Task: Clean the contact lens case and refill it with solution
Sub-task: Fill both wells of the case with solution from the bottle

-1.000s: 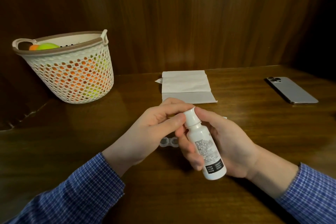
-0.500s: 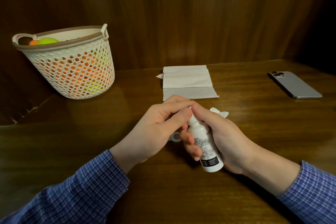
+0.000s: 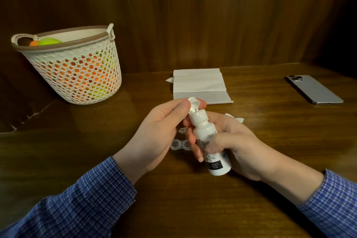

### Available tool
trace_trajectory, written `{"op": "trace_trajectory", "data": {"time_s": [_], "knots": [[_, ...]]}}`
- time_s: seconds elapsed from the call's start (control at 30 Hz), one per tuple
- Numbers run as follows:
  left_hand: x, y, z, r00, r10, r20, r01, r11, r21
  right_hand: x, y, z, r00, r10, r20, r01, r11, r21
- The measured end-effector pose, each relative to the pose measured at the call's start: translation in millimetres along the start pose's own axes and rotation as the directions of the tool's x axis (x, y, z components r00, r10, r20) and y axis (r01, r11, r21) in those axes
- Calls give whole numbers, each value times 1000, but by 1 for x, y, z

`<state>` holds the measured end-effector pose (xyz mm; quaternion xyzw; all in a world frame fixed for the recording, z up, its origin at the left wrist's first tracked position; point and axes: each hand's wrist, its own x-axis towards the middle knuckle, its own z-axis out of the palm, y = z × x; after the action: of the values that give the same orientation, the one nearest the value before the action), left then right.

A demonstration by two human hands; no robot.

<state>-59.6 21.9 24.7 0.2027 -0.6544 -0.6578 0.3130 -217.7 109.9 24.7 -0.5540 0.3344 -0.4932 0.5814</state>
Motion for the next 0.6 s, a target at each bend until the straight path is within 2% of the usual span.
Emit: {"op": "trace_trajectory", "data": {"time_s": [0.13,0.23,0.3,0.37,0.43,0.53,0.6], "knots": [[0,2,-2,997,-82,-12,80,990,-113,0,1,-2,1000,-3,-16,2,994,-106],[2,4,-6,985,-126,-121,105,981,-163,-3,0,-2,998,29,51,-20,985,-172],[2,7,-8,977,-166,-135,130,961,-244,-3,0,-4,999,32,24,-27,984,-178],[3,11,-10,974,-200,-105,154,929,-336,-2,-2,-7,995,80,-52,-80,997,9],[4,16,-13,976,-203,-83,152,901,-406,0,-4,-10,980,161,-121,-121,952,281],[6,21,-16,985,-163,-65,118,889,-443,3,-5,-11,943,268,-199,-76,754,653],[6,18,-14,991,-133,-13,114,891,-439,4,-4,-12,920,325,-218,-24,603,797]]}}
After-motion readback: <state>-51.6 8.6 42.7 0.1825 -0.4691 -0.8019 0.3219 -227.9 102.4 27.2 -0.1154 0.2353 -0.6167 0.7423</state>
